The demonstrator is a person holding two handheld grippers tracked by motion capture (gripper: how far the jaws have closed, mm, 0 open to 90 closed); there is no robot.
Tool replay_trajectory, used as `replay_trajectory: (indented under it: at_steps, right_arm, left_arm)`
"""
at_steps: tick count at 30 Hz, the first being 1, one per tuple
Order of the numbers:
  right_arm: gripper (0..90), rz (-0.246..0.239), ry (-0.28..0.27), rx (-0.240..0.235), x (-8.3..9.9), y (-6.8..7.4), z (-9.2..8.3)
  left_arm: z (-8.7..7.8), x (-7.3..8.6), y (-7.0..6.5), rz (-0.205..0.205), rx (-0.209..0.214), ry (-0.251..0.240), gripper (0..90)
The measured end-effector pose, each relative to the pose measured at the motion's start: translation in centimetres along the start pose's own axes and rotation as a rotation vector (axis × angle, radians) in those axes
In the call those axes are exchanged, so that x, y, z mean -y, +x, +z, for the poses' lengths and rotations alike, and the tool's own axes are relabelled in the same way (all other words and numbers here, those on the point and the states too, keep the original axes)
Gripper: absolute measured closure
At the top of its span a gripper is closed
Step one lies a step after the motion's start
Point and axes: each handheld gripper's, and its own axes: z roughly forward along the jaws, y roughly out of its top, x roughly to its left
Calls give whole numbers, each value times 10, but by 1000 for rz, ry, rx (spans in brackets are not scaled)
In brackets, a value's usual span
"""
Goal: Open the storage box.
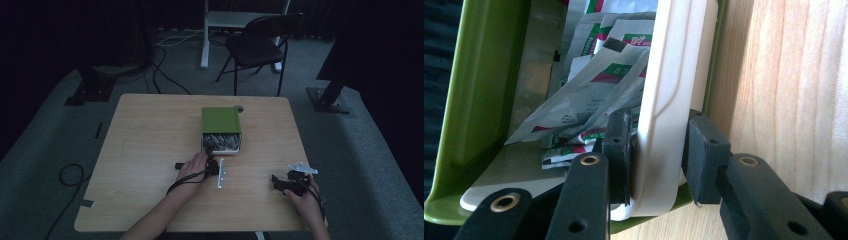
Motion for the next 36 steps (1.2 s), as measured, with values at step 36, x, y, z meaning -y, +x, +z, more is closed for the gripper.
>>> replay_trajectory:
  at_steps: [36]
  right_arm:
    - [116,0,0,0,0,0,0]
  left_arm:
    - [-35,-8,-10,15,46,5,704]
